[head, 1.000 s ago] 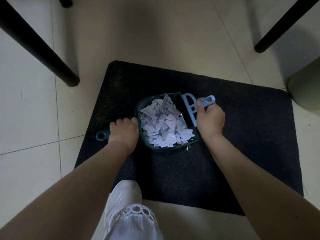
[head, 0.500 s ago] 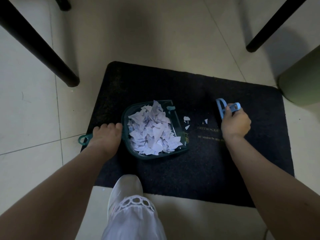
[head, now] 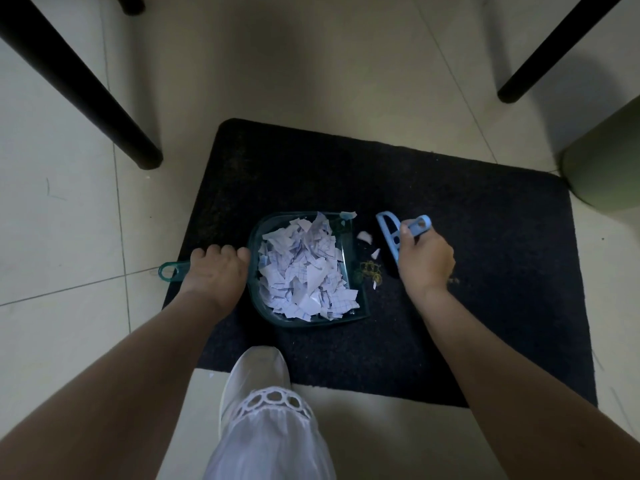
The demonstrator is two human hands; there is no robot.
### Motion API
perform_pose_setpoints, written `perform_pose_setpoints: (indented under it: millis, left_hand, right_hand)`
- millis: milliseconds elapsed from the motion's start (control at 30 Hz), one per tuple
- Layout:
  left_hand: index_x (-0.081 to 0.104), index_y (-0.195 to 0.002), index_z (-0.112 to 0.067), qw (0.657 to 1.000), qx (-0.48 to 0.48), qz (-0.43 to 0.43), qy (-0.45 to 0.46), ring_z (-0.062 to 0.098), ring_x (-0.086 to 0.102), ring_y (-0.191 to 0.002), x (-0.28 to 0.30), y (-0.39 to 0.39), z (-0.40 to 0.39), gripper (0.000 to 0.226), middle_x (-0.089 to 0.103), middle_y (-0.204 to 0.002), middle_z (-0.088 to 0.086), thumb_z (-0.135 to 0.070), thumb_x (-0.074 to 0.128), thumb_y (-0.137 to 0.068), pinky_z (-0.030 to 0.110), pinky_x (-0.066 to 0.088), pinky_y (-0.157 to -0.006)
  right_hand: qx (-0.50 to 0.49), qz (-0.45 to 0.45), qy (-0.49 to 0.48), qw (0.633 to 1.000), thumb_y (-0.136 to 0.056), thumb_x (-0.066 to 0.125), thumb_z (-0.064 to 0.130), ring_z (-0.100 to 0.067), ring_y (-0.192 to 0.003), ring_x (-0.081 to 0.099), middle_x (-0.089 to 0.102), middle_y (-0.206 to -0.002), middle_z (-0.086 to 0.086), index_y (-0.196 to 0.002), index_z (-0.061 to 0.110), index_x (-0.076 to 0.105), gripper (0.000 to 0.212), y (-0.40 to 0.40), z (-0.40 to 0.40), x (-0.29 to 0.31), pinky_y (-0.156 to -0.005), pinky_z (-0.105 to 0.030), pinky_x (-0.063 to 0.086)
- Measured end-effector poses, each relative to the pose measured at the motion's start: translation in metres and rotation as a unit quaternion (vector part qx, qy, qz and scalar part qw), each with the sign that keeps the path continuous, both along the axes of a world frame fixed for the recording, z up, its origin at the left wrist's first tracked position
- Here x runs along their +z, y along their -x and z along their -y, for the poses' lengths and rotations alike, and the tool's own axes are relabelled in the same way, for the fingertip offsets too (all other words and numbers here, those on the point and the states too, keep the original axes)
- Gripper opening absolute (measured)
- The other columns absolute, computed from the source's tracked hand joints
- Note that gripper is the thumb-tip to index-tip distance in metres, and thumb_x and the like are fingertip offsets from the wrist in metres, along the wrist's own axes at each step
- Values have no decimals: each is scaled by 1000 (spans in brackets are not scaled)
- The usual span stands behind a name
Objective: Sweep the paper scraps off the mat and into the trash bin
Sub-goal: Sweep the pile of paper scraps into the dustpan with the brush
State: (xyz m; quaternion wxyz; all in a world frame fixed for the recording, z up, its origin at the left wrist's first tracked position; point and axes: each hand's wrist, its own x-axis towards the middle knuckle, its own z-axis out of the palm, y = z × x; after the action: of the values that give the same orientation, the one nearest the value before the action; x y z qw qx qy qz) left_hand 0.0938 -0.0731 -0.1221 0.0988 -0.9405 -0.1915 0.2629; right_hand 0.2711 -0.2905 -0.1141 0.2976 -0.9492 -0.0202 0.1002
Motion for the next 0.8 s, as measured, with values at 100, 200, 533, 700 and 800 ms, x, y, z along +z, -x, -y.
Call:
perform_pose_setpoints:
  millis: [100, 200, 533, 700, 800]
  left_hand:
    - [41, -119, -13, 1000, 1, 2, -3, 27, 52, -109, -1, 1, 1, 29, 53, -118, 6, -13, 44, -91, 39, 40, -91]
    - [40, -119, -14, 1000, 4, 4, -2, 27, 52, -110, -2, 1, 1, 28, 53, -119, 7, -14, 44, -92, 39, 40, -92]
    - [41, -119, -13, 1000, 7, 2, 5, 28, 52, -110, -2, -1, 1, 27, 53, -118, 7, -15, 43, -92, 39, 40, -92]
    - [41, -118, -13, 1000, 11, 1, 9, 28, 51, -110, -2, 0, 0, 27, 53, -118, 7, -13, 44, -91, 39, 40, -92]
    - [40, -119, -13, 1000, 9, 3, 10, 28, 51, -110, -2, 0, 0, 29, 52, -119, 7, -13, 45, -91, 39, 40, -92]
  right_hand:
    - [-40, 20, -19, 999, -97, 48, 31, -15, -66, 56, 60, -74, 2, -92, 13, 64, 25, -7, 4, 5, -63, -30, 45]
    - [-86, 53, -14, 995, -97, 48, 29, -18, -78, 61, 66, -90, -6, -102, 11, 64, 25, -20, 7, 10, -69, -33, 51]
    - [22, -3, -40, 999, -98, 47, 30, -15, -61, 54, 59, -71, 2, -100, 15, 66, 25, 31, -22, 0, -59, -28, 41]
    - [-66, 40, -60, 995, -98, 46, 30, -14, -70, 56, 58, -77, 5, -103, 16, 65, 24, 6, -16, 17, -67, -32, 49]
    - [-87, 39, -22, 995, -98, 46, 30, -21, -78, 62, 61, -80, -1, -102, 13, 64, 25, -6, -13, 12, -72, -37, 52]
